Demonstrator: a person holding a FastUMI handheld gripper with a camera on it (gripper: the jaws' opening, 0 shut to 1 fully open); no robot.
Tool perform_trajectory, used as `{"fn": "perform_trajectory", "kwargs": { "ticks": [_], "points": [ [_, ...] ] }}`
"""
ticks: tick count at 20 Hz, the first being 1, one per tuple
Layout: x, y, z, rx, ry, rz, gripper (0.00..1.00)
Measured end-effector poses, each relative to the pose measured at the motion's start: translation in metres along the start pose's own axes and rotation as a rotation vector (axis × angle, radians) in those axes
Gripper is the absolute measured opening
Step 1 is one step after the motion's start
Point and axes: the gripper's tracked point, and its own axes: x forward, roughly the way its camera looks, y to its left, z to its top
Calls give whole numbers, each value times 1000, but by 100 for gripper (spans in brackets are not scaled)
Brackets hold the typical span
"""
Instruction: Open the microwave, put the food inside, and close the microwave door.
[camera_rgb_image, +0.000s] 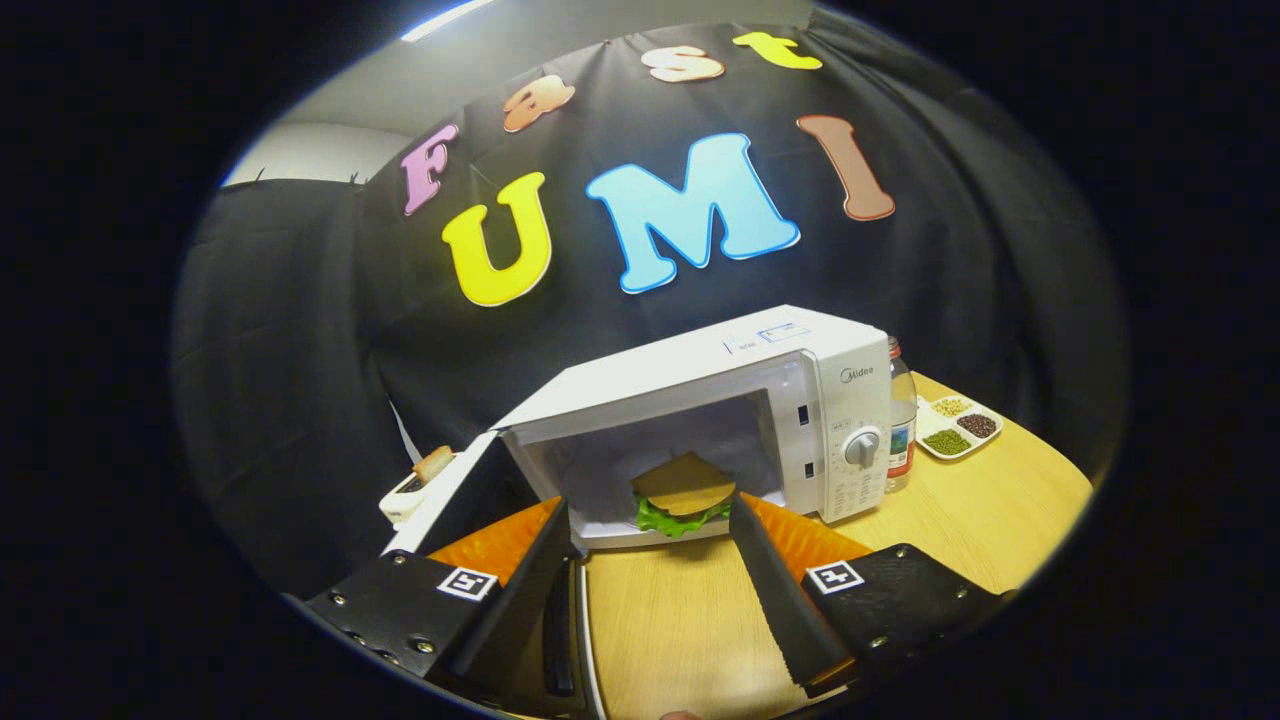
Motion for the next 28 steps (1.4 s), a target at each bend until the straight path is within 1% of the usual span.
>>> {"fn": "perform_trajectory", "kwargs": {
  "ticks": [5,9,12,14,17,18,20,21,22,23,24,25,27,28],
  "points": [
    [-60,48,4,-71,-30,58,97],
    [-100,87,5,-109,-78,131,97],
    [-120,115,-5,-132,-81,188,97],
    [-132,137,-16,-146,-72,246,97],
    [-142,165,-36,-178,-43,303,97],
    [-146,174,-42,-192,-32,322,87],
    [-148,195,-59,-224,-16,371,72],
    [-146,197,-66,-247,-15,368,53],
    [-146,201,-74,-252,11,386,33],
    [-141,211,-94,-249,60,416,14],
    [-125,205,-106,-272,70,362,17],
    [-132,188,-106,-287,76,339,0],
    [-115,186,-134,-268,158,341,0],
    [-109,177,-137,-272,167,319,0]
  ]
}}
